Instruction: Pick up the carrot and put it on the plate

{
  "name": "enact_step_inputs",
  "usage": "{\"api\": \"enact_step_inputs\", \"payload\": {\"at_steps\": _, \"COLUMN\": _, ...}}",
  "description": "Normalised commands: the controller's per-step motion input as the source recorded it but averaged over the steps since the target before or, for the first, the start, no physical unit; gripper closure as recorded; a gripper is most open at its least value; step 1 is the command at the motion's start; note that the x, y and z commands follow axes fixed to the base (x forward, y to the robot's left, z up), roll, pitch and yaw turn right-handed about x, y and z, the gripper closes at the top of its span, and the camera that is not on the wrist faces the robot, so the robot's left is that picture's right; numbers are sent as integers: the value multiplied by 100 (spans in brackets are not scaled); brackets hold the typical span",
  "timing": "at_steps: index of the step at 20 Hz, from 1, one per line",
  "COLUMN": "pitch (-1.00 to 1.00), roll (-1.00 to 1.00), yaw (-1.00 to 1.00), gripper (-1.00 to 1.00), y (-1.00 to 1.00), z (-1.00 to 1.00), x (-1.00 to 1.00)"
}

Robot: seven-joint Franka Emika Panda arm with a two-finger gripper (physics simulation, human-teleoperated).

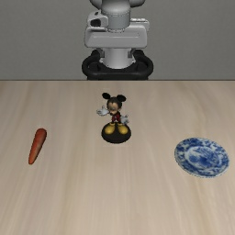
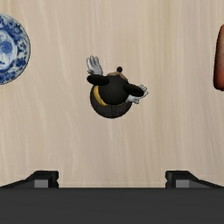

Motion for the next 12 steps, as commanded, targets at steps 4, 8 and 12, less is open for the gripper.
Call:
{"api": "enact_step_inputs", "payload": {"at_steps": 4, "pitch": 0, "roll": 0, "yaw": 0, "gripper": -100, "y": -100, "z": 0, "x": 0}}
{"api": "enact_step_inputs", "payload": {"at_steps": 8, "pitch": 0, "roll": 0, "yaw": 0, "gripper": -100, "y": -100, "z": 0, "x": 0}}
{"api": "enact_step_inputs", "payload": {"at_steps": 12, "pitch": 0, "roll": 0, "yaw": 0, "gripper": -100, "y": -100, "z": 0, "x": 0}}
